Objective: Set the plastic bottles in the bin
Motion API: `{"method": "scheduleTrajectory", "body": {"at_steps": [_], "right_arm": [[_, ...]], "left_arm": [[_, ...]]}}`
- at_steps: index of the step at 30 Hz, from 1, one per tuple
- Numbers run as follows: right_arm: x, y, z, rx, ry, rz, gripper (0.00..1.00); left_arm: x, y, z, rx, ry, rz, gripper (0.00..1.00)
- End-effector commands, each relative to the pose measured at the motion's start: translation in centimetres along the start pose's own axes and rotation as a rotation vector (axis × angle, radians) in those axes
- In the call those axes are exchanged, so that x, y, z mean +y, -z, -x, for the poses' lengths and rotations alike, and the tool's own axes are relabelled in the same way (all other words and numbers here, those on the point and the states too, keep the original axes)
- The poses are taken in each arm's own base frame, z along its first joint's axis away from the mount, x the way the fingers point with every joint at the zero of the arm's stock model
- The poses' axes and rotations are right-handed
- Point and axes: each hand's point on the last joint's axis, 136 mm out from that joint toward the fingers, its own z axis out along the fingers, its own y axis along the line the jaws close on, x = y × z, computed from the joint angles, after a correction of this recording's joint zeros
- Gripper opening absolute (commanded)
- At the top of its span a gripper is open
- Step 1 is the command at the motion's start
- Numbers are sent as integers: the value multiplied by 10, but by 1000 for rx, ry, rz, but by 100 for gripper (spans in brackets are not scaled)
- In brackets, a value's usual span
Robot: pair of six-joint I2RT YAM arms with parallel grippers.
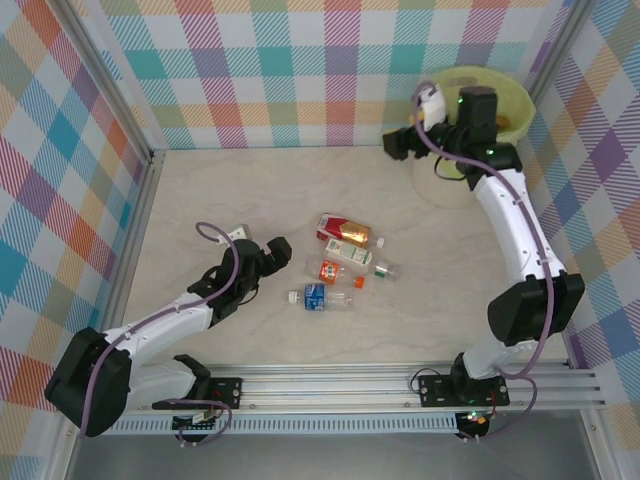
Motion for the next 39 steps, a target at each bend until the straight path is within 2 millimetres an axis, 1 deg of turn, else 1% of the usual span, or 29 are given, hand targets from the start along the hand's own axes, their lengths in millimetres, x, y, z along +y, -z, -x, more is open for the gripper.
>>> {"method": "scheduleTrajectory", "body": {"at_steps": [1,4,7,10,13,16,18,21,26,30,33,35,36,37,39], "right_arm": [[21,-38,-63,127,61,141,88],[33,-65,-114,299,82,180,87],[41,-90,-153,425,104,220,86],[50,-107,-178,510,112,259,86],[58,-120,-197,571,137,289,86],[72,-132,-213,616,144,345,87],[78,-139,-220,638,138,367,88],[78,-152,-233,670,137,353,89],[66,-167,-251,731,139,275,90],[59,-170,-265,778,147,243,91],[47,-172,-273,808,156,174,91],[41,-174,-272,807,151,138,85],[39,-174,-268,795,149,127,79],[38,-174,-261,775,148,115,71],[35,-170,-241,718,150,89,61]], "left_arm": [[-8,-1,9,-13,23,-27,100],[-6,-1,9,-15,24,-21,100],[-6,0,10,-20,27,-20,100],[-6,0,10,-21,31,-19,100],[-4,-1,9,-22,33,-13,100],[-4,-1,9,-24,33,-9,100],[-3,-2,10,-24,32,-7,100],[-4,-3,9,-23,34,-8,100],[-5,-6,8,-16,27,-5,100],[-5,-7,7,-12,23,-3,100],[-5,-9,6,-7,22,-3,100],[-5,-10,6,-4,21,-4,100],[-5,-10,5,-2,22,-4,100],[-6,-11,5,0,20,-4,100],[-7,-11,5,3,18,-6,100]]}}
